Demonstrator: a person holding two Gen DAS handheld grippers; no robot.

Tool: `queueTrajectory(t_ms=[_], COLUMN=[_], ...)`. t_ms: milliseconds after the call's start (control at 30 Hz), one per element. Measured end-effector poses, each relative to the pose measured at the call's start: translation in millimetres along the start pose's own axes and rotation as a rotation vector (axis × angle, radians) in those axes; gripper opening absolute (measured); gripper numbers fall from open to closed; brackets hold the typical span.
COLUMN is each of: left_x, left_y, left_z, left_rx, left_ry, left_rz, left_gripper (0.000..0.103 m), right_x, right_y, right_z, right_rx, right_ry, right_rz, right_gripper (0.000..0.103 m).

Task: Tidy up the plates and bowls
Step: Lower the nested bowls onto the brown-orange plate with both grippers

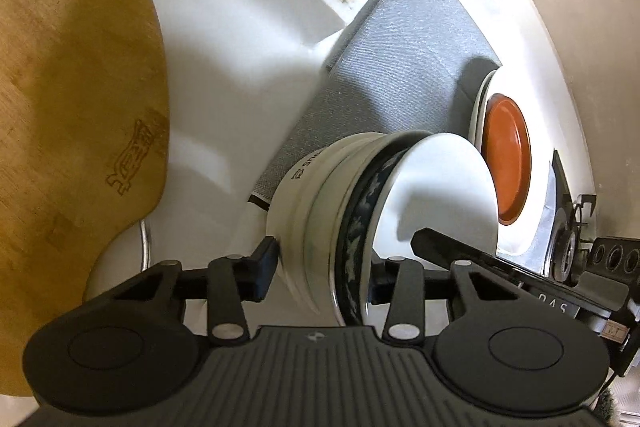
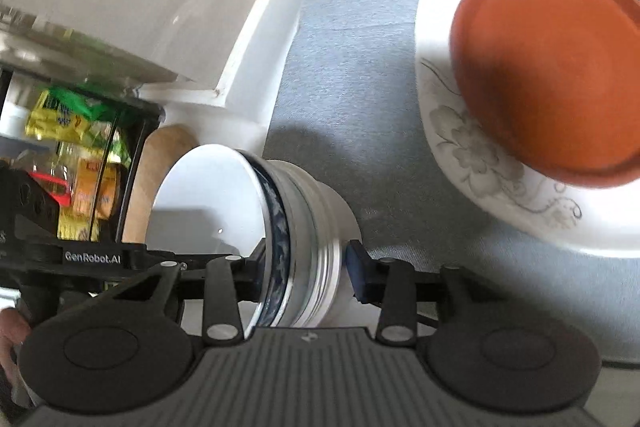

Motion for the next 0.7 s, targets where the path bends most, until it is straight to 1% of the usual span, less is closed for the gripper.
queueTrajectory(t_ms=[100,200,333,433,633,700], left_x=[2.0,2.4,3.2,5.7,14.2,14.8], left_y=[0.5,-2.1,-4.5,-8.8,-28.0,-34.9], left_z=[1.3,2.7,3.0,4.8,8.3,8.8], left_rx=[-0.008,-0.022,0.001,0.000,-0.046,-0.054], left_ry=[0.003,0.000,0.007,0.024,0.003,0.002], left_rz=[-0.011,-0.033,-0.042,-0.038,-0.082,-0.081], left_gripper=[0.042,0.042,0.040,0.040,0.044,0.044], right_x=[6.4,5.5,8.5,15.8,30.3,39.5], right_y=[1.9,7.0,1.1,3.9,7.8,6.0], right_z=[-1.4,2.2,4.2,5.6,7.6,6.8], right_rx=[-0.015,0.048,-0.028,-0.026,-0.041,-0.046], right_ry=[-0.014,0.001,-0.010,-0.034,-0.059,-0.074], right_rz=[-0.015,0.032,0.023,0.031,0.031,0.033], right_gripper=[0.042,0.039,0.038,0.037,0.037,0.037])
Point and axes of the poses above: each gripper's, at about its wrist camera, not at the fingertips, and x roughly against the way its jaws point, y to its left, z to its underside, the point moved 8 cm from there along -x, roughly the way its jaws point, and after that the axes turned 1 degree about y, right-handed, at the moved point
